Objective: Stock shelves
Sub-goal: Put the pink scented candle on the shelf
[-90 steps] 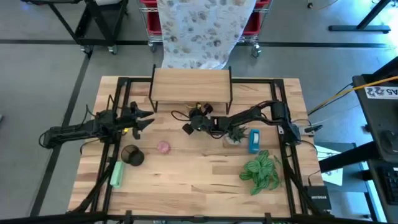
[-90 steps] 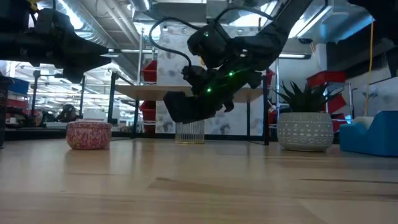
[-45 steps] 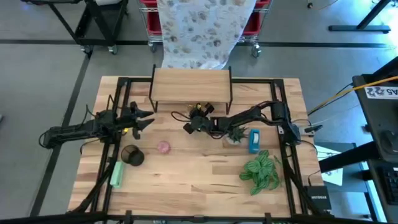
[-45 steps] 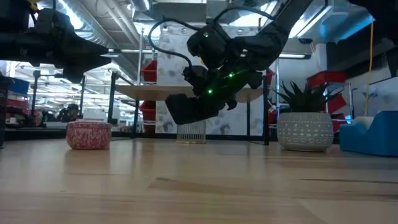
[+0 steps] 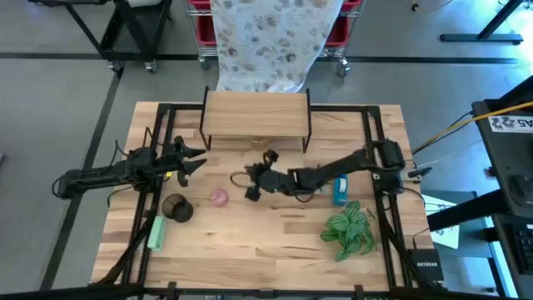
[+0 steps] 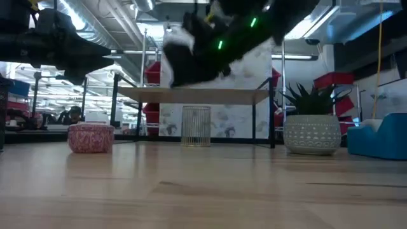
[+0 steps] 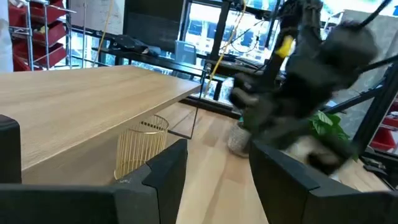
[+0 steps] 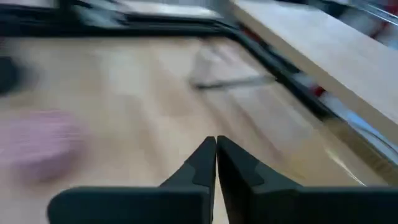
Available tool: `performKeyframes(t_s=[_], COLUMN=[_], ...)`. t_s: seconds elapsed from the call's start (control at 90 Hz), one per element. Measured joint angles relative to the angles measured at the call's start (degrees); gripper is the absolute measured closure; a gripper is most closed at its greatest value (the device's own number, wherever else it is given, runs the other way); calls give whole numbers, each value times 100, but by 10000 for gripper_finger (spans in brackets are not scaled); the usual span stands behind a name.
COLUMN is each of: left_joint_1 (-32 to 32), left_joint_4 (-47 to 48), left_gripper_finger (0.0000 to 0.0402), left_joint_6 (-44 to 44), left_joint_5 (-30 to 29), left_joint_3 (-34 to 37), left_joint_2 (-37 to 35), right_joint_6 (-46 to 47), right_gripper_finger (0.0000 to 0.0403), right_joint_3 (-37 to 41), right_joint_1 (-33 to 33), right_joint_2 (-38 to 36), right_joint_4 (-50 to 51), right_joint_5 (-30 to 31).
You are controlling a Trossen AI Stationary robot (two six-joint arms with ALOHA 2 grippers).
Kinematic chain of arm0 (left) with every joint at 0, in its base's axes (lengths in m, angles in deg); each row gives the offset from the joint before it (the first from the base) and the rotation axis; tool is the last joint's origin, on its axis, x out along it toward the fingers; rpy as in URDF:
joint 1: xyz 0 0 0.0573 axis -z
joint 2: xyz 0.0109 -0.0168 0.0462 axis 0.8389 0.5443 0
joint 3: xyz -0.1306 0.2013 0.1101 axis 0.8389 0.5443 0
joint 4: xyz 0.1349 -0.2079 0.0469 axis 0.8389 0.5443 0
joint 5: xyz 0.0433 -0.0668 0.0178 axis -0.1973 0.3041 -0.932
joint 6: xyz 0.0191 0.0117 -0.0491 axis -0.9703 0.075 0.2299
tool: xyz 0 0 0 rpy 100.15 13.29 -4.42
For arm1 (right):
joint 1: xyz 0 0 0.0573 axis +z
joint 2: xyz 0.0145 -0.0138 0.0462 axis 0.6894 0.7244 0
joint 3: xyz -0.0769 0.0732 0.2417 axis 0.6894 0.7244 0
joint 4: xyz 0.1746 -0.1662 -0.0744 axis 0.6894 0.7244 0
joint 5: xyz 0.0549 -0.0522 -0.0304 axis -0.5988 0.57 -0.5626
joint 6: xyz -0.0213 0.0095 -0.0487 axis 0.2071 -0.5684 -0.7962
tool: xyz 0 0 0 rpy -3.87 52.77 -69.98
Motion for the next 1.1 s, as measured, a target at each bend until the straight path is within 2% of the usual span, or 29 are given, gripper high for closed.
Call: performKeyframes(t_s=[0.144,0.211,0.278,0.389,0.522,0.589,0.711,0.744,0.867,1.1], left_joint_1=[0,0,1,0,0,1,1,1,1,-1], left_joint_4=[1,0,0,0,-2,0,-2,-2,-2,-3], left_gripper_finger=[244,244,244,244,244,244,244,244,244,244], left_joint_6=[0,0,1,1,0,2,0,0,1,2], left_joint_5=[0,0,0,0,0,0,0,0,0,2], left_joint_3=[0,0,-1,0,0,0,0,0,0,0], left_joint_2=[0,0,0,-4,-4,-4,0,0,0,13], right_joint_6=[134,292,335,348,734,777,1034,1117,1187,1258], right_gripper_finger=[398,381,351,277,178,133,71,59,32,26], right_joint_3=[0,-7,2,4,-38,-147,-550,-692,-1169,-1786], right_joint_1=[246,372,535,803,1048,1054,974,949,797,494], right_joint_2=[-9,80,151,477,1182,1536,2046,2207,2745,3302], right_joint_4=[-253,-376,-229,-528,-1569,-1778,-1962,-2007,-1960,-1931], right_joint_5=[-1976,-2408,-2451,-2038,-896,-600,-75,113,227,514])
